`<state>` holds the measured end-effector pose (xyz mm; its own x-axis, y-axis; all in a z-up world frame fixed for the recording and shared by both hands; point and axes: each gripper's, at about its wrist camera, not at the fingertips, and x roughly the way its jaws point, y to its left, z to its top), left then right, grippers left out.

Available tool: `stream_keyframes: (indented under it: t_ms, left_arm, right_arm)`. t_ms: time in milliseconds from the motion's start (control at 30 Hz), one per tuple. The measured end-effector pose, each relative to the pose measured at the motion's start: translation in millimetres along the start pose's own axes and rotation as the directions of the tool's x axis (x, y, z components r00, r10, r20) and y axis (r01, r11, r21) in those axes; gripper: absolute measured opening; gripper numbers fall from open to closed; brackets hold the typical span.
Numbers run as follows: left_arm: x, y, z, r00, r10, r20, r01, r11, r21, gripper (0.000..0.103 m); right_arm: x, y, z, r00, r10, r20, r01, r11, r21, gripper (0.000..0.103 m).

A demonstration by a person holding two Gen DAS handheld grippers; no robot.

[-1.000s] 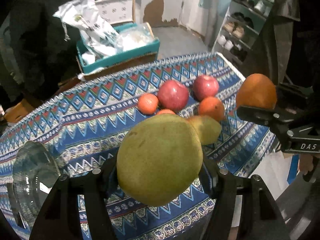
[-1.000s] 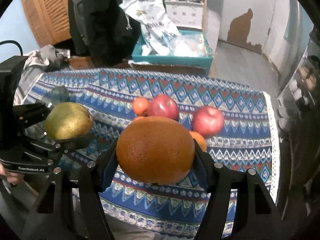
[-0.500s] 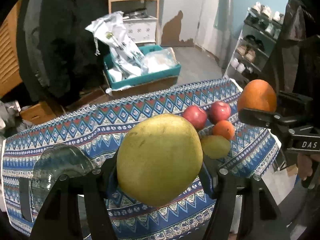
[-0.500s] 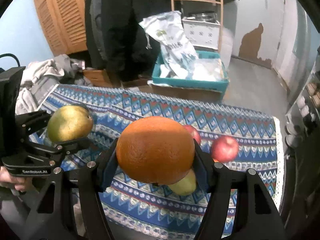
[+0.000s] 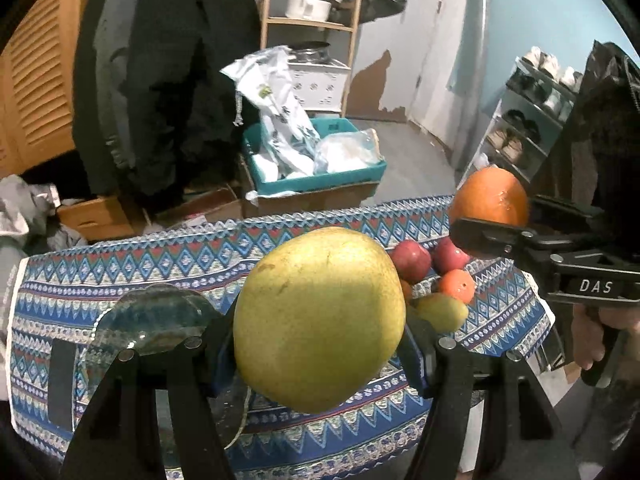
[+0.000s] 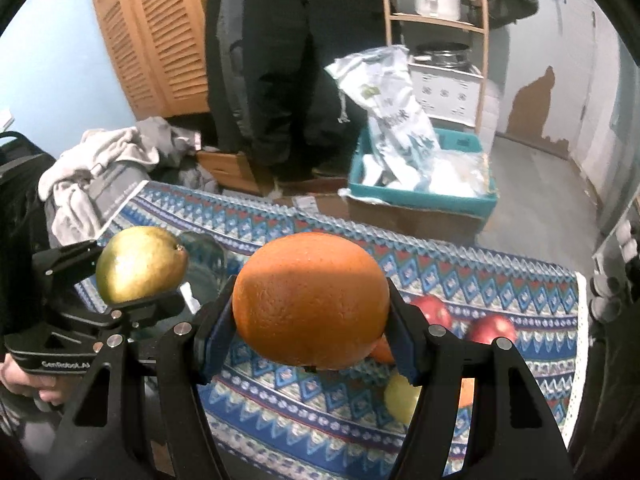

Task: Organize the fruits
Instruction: 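Carry the pear with the left tool while the right tool carries the orange toward the glass bowl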

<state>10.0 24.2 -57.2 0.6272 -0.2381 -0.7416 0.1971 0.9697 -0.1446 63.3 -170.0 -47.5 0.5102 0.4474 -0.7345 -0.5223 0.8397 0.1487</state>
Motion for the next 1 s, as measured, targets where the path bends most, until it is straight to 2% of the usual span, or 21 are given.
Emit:
stream_keyframes:
  t_ms: [433,1000]
  left_arm:
    - [-14,64,-16,0.998,0.064,0.001,-0.063,0.991,-0.116,0.068]
    - [-17,153,-51,0.985,0.164,-0.055,-0.173,0.948,-0.267,0.068]
  right_arm:
    - [47,54,23,0.995,0.082,-0.061,-0.085,0.995,-0.046,0.066]
    - [126,134,42,0.971,0.161,-0.175,-0.183,0.976,-0.115,0.066]
